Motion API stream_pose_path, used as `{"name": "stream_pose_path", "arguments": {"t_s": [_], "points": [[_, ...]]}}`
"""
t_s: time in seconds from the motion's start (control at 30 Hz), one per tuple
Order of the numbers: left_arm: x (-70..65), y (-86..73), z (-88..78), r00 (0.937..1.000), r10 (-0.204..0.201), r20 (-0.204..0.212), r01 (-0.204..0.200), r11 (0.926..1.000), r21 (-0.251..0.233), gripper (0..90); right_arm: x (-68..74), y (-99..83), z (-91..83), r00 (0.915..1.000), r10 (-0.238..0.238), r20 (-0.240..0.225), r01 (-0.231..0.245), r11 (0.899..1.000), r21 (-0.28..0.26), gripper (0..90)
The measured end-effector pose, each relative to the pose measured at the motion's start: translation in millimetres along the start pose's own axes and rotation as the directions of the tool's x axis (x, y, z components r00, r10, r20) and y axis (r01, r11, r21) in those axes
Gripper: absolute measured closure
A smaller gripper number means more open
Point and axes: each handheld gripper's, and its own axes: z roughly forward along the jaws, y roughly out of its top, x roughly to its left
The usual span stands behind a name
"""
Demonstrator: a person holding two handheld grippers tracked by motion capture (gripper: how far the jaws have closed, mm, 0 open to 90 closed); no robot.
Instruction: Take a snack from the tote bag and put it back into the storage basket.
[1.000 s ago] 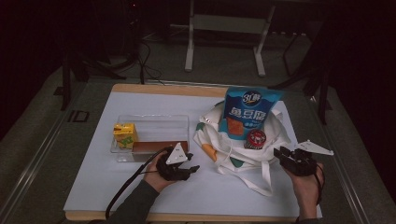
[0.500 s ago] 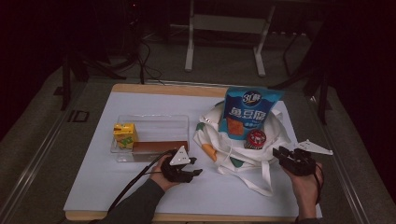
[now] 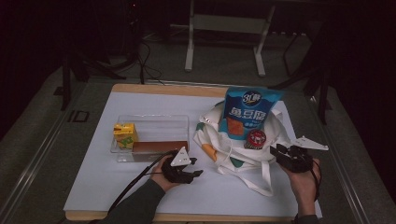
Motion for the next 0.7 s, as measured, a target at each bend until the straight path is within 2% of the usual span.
{"name": "stream_pose_path", "arguments": {"t_s": [0.27,0.47,0.7], "points": [[0.7,-0.2,-0.3,1.0000,0.001,0.006,-0.001,1.0000,-0.003,46.8,-6.5,16.5,0.9,0.9998,-0.018,-0.006,0.018,1.000,0.010,62.8],[0.8,-0.2,0.2,0.9999,-0.003,0.012,0.003,1.0000,-0.002,46.9,-10.0,34.8,5.2,0.9985,-0.028,-0.048,0.028,1.000,0.002,61.8],[1.2,0.0,0.7,0.9998,-0.003,0.020,0.003,1.0000,0.002,46.9,-12.6,52.5,15.2,0.9961,-0.044,-0.076,0.044,0.999,0.004,60.5]]}}
